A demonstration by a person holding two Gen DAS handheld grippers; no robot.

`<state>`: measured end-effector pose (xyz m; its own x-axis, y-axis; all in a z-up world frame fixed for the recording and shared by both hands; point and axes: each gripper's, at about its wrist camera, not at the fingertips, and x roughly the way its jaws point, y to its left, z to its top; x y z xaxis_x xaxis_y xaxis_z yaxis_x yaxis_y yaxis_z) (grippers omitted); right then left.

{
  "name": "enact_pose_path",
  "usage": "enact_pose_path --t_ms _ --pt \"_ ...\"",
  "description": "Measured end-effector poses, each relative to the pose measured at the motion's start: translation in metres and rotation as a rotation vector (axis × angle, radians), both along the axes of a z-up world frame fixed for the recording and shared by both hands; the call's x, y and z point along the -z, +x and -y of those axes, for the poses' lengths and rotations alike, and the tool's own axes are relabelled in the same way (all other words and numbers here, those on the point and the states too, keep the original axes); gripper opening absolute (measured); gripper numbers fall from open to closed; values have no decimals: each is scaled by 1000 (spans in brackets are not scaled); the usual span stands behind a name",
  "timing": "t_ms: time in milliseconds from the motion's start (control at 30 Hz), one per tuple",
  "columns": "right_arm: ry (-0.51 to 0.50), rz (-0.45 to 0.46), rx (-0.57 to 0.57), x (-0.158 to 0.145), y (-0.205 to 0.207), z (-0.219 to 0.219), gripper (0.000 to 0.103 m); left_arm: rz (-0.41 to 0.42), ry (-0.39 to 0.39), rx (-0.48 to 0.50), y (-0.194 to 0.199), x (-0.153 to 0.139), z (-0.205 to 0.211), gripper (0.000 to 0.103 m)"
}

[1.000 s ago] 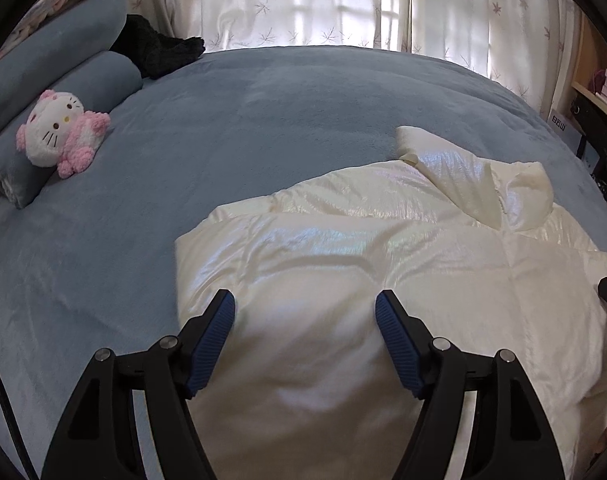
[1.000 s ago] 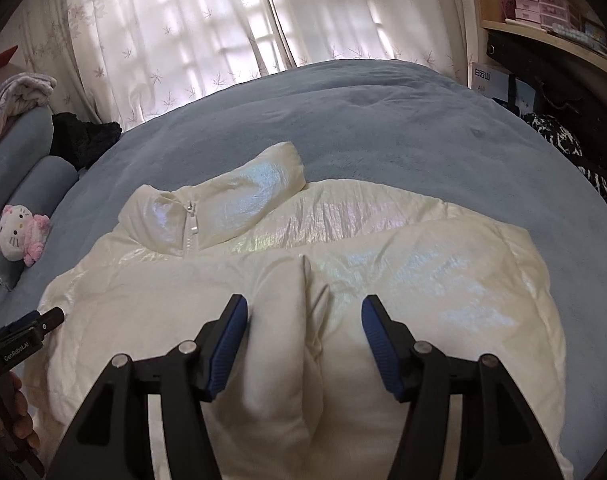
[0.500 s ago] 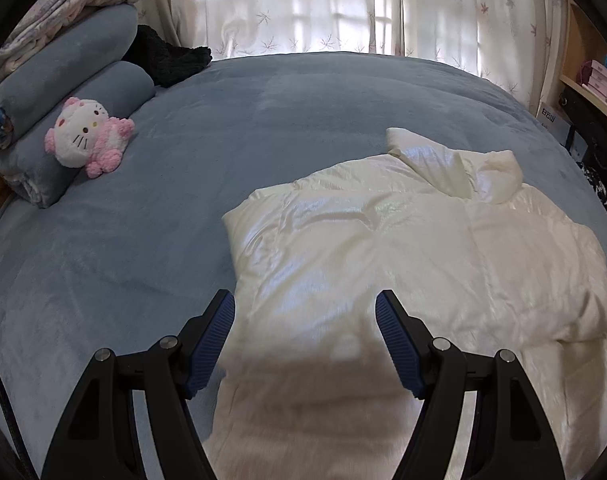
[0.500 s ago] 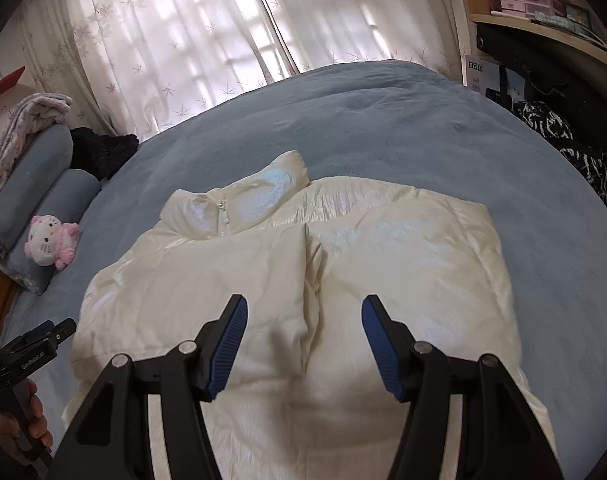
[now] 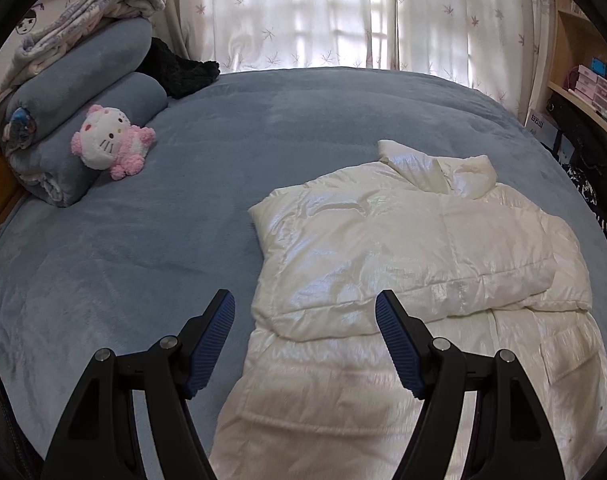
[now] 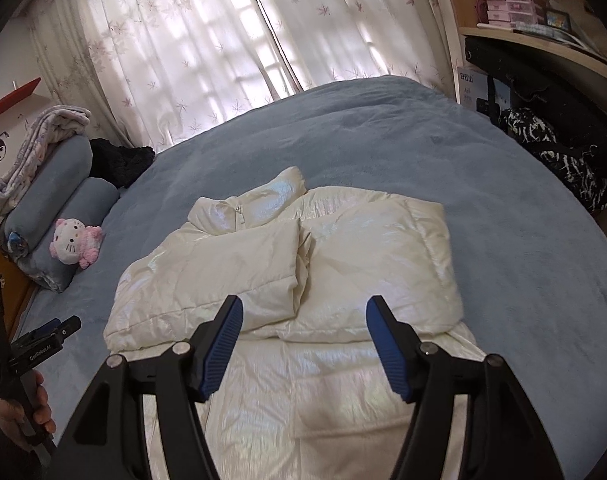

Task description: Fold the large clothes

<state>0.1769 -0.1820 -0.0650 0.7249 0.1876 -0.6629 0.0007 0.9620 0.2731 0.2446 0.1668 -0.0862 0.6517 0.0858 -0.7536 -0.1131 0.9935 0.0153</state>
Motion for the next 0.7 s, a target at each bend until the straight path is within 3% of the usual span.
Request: enact_pose_path --t_ms 367,700 --pt "-33 -21 -26 6 -36 9 72 -52 25 11 -45 10 -15 72" --pt "-107 -123 -38 41 -107 52 73 -223 -59 59 -122 60 -65 72"
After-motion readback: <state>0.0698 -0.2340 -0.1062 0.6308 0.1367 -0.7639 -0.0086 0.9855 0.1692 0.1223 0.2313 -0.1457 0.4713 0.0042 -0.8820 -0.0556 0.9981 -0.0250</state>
